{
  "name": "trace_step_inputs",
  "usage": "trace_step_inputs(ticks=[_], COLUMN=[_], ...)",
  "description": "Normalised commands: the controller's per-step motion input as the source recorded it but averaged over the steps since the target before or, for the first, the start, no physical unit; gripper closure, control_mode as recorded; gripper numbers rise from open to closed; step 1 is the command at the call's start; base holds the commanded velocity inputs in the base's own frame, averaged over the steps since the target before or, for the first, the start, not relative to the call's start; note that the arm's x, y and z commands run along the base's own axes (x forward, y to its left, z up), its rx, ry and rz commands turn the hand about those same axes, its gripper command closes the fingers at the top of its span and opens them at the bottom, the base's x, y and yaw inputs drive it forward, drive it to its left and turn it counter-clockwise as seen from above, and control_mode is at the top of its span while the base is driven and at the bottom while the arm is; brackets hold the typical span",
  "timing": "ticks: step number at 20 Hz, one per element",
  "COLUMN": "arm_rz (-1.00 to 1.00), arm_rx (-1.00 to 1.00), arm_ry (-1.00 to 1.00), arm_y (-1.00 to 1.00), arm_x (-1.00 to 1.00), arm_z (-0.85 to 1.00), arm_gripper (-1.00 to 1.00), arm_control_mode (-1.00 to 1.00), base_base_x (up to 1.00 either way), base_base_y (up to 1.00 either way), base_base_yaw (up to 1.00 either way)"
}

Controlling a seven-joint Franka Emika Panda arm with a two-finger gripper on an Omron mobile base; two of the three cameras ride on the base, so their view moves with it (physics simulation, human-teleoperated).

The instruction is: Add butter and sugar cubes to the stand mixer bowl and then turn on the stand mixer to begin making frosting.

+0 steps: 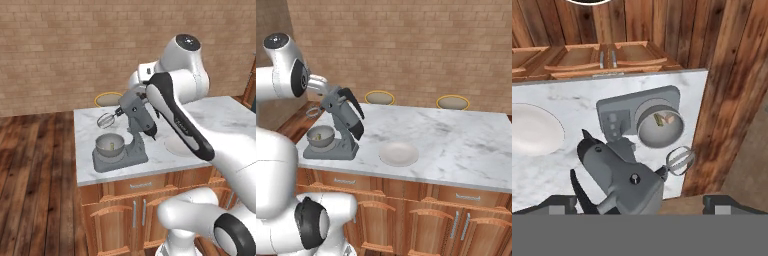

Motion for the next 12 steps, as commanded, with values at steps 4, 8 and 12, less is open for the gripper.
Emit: trace_step_inputs(ticks=[4, 8, 12], arm_rz=[-0.01, -0.03, -0.02], arm_rx=[-0.14, -0.17, -0.15], arm_ry=[0.0, 0.0, 0.01], arm_y=[0.05, 0.0, 0.0], arm_x=[0.31, 0.3, 0.35], arm_z=[-0.01, -0.14, -0.28], arm_gripper=[-1.0, -1.0, -1.0], arm_control_mode=[-1.0, -1.0, -1.0], base_base_x=[0.0, 0.0, 0.0], base_base_y=[0.0, 0.0, 0.0], base_base_yaw=[0.0, 0.0, 0.0])
